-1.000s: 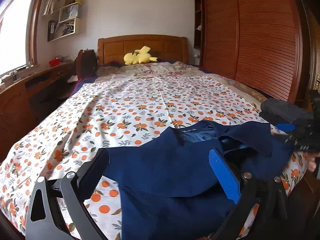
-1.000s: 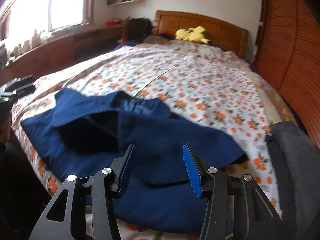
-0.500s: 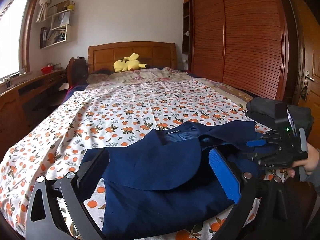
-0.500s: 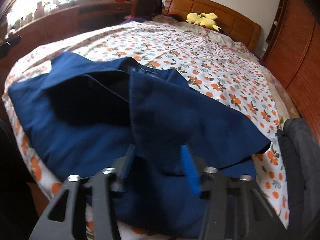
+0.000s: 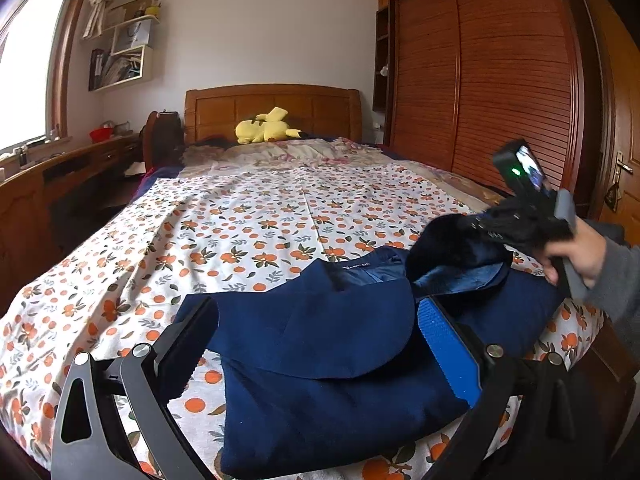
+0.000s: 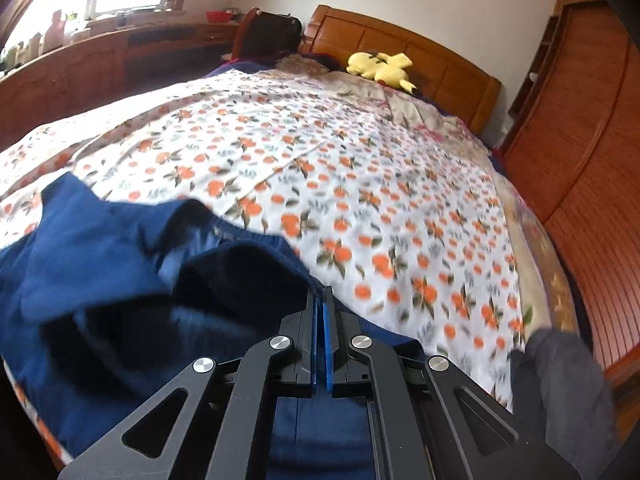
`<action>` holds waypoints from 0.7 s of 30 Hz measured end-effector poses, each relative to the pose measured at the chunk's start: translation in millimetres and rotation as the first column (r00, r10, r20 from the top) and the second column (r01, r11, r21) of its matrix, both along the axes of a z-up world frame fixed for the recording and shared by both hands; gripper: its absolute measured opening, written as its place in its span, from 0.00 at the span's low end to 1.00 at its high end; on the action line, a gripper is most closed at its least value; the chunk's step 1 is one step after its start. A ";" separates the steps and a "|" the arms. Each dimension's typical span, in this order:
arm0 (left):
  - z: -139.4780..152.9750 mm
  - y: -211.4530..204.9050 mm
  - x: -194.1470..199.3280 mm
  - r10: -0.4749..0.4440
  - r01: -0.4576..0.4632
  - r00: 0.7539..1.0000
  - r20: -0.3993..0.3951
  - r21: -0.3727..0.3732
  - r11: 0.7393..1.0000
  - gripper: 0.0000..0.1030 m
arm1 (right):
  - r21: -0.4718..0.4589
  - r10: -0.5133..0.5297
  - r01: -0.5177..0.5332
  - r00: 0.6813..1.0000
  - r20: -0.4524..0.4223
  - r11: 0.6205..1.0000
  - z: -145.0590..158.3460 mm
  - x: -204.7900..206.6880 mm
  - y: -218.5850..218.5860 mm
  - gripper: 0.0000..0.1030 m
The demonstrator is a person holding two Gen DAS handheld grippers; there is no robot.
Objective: Fold large clothes
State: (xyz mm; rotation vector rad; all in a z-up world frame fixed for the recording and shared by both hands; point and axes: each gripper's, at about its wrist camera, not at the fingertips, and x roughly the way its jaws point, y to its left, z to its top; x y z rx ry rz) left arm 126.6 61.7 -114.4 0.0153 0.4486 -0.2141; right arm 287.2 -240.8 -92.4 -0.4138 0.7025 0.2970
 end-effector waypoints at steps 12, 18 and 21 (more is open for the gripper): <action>-1.5 3.0 0.1 0.005 -0.005 1.000 -0.004 0.004 1.000 0.97 | -0.050 0.026 -0.026 1.000 0.002 0.998 8.1 54.9 48.2 0.02; -3.4 3.5 1.3 0.006 -0.006 1.000 -0.008 0.006 1.000 0.97 | -0.037 0.049 -0.049 0.999 0.018 0.998 14.8 52.4 59.8 0.27; -4.4 2.8 1.3 0.006 -0.006 1.000 -0.012 0.006 1.000 0.97 | -0.018 0.060 -0.059 0.997 0.040 0.998 20.3 45.5 61.5 0.43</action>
